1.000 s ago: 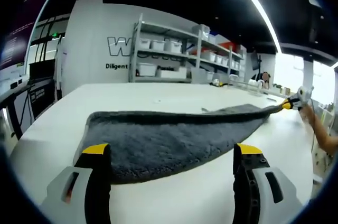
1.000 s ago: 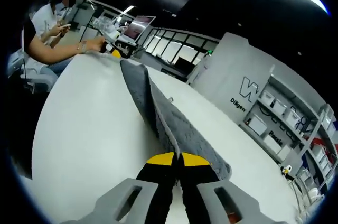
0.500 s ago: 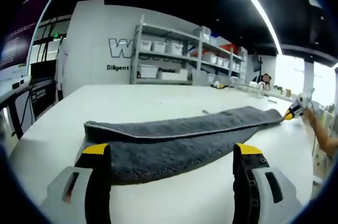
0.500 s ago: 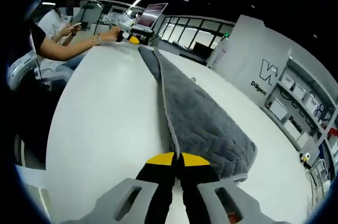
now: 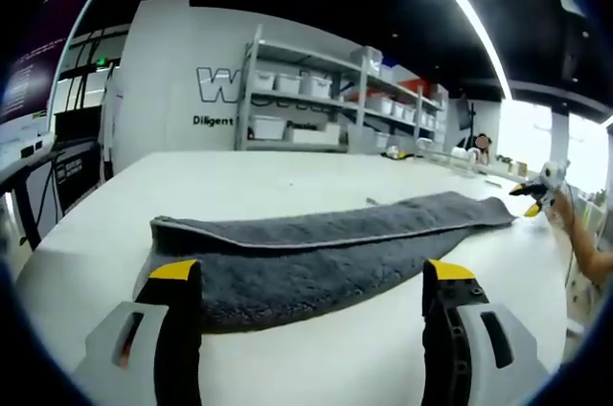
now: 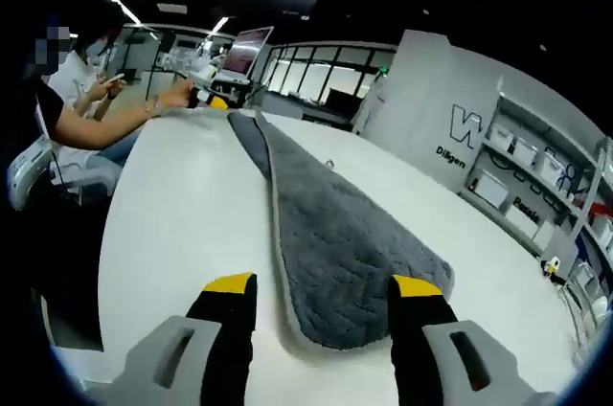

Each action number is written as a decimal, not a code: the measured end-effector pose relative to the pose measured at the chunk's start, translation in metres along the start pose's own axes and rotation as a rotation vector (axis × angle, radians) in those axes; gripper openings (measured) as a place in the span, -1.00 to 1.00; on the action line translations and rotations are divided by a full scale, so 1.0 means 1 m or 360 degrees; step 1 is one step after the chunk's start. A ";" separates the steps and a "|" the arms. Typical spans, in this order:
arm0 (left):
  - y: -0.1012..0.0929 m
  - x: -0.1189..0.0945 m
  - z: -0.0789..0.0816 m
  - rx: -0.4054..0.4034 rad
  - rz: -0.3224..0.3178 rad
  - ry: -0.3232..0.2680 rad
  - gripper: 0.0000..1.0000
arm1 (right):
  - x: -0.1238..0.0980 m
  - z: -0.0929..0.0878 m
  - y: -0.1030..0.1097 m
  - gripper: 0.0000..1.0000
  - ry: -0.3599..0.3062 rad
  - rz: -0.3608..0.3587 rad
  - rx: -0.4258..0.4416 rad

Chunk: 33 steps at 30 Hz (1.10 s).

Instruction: Open the folded towel by lifting each exposed corner and separating the folded layers until the towel lies flat within the target outline without major curled edges

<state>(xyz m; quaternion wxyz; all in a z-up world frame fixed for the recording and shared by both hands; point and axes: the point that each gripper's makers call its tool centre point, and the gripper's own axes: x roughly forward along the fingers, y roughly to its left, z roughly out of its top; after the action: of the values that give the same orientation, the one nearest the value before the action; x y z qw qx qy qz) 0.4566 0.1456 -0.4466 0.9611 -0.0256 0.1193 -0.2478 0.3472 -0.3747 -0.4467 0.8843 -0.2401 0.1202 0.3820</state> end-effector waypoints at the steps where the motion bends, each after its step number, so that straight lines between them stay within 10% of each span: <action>1: 0.000 0.000 0.000 0.0000 -0.0001 0.0000 0.88 | 0.002 0.002 0.002 0.30 0.0008 0.0005 -0.0004; 11: -0.003 0.000 -0.001 0.0000 -0.0012 -0.0001 0.89 | 0.033 0.037 0.016 0.95 -0.0018 -0.0016 0.0041; 22: 0.000 0.001 -0.001 -0.0006 -0.0007 0.0008 0.89 | 0.101 0.114 0.012 0.99 -0.0271 -0.0064 0.0310; 33: -0.002 0.001 0.000 -0.0024 -0.0017 -0.0001 0.89 | 0.171 0.158 0.046 0.99 -0.0250 0.0037 0.0320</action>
<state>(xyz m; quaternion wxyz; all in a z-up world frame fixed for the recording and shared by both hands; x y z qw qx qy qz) 0.4566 0.1438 -0.4470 0.9596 -0.0336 0.1209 -0.2520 0.4345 -0.1601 -0.3941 0.9062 -0.1182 0.0909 0.3958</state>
